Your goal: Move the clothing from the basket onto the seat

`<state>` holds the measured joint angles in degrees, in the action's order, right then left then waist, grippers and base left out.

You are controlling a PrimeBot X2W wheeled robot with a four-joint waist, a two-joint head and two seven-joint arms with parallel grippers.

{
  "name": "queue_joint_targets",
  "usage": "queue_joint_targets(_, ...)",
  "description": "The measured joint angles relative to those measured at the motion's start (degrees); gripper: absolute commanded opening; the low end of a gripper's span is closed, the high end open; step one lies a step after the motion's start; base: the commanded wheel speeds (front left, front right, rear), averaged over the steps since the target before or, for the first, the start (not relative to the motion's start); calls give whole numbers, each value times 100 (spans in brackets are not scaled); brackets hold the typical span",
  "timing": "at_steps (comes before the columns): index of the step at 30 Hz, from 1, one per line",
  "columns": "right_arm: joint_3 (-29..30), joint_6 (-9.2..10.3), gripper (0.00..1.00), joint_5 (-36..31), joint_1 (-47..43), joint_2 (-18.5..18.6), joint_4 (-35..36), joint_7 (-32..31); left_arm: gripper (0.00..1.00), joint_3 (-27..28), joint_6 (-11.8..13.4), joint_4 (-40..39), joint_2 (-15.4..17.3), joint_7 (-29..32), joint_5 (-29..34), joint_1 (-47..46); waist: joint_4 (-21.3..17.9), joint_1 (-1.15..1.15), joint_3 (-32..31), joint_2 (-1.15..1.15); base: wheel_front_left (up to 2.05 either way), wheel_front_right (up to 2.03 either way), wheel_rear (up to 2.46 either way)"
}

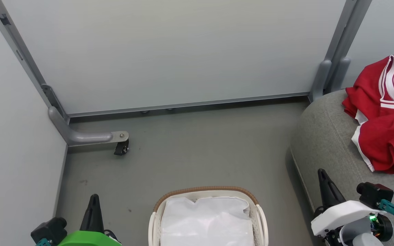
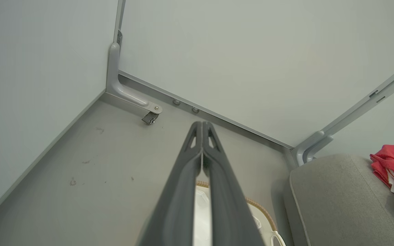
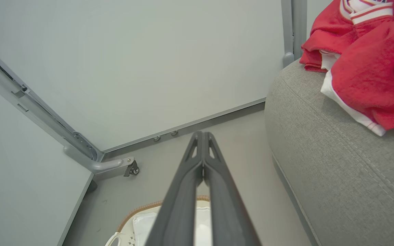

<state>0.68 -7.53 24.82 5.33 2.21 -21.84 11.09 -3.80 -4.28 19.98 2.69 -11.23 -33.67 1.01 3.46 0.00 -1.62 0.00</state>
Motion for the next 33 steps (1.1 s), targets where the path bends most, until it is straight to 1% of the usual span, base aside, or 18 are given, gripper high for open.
queue_joint_targets(15, 102, 0, 0, 1383, 0, 4, 169, -356, 0, 201, -62, -127, 0, 361, -1221, -92, -47, 0, 24, 0, 0, 0, 0)
queue_joint_targets(33, 231, 1, 0, 2760, 2, 14, 325, -714, 0, 409, -125, -255, 0, 722, -2394, -253, -102, 0, 53, 0, 0, 0, 0)
